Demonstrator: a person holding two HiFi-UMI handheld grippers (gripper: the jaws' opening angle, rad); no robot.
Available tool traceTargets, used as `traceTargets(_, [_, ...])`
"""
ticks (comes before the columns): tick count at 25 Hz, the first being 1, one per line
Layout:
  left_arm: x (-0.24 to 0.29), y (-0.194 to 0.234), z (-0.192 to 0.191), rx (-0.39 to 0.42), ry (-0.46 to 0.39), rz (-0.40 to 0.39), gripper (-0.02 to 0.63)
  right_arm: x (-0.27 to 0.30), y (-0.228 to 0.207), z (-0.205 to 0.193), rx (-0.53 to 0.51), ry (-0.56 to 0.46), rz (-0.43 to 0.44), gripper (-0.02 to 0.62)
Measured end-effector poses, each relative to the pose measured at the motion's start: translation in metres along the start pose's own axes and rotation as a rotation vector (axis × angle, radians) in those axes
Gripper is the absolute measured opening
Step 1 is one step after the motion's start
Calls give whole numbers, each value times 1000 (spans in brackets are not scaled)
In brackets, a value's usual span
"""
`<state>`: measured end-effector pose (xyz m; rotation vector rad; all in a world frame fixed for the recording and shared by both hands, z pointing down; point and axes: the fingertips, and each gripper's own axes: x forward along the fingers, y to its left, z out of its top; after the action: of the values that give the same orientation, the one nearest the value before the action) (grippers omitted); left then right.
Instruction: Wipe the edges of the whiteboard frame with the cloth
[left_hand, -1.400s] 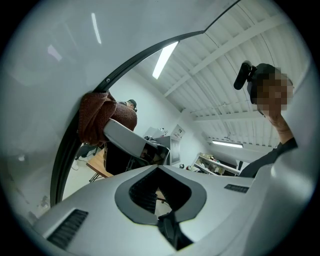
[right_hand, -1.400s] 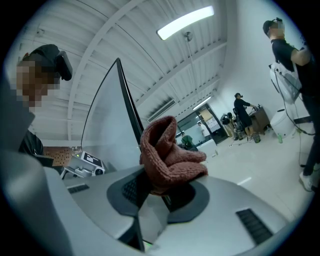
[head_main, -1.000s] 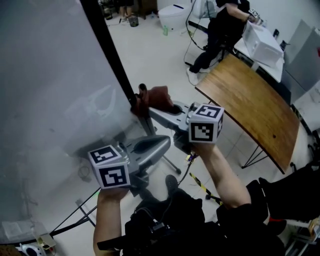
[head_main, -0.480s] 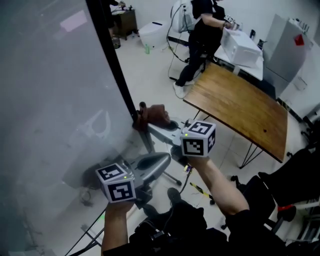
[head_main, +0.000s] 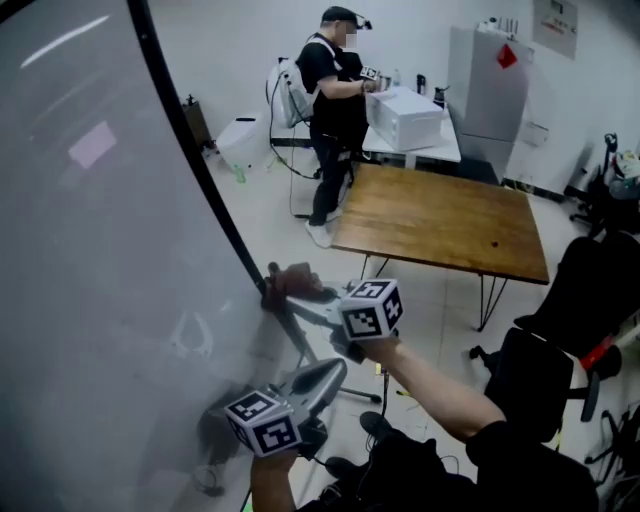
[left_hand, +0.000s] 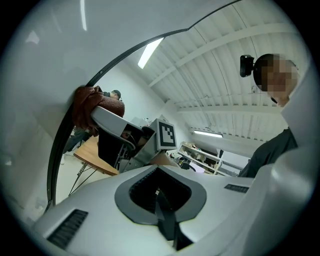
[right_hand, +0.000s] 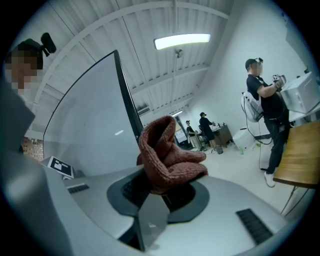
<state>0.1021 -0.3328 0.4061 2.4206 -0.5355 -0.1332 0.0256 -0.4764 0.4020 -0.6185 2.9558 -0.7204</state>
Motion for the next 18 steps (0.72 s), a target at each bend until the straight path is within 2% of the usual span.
traceTargets(8, [-8, -1, -15, -23, 43, -13, -5, -7, -4, 0, 38, -99, -57, 87])
traceTargets(18, [6, 30, -24, -20, 101, 86, -5, -26, -7, -5, 116, -244, 25, 86])
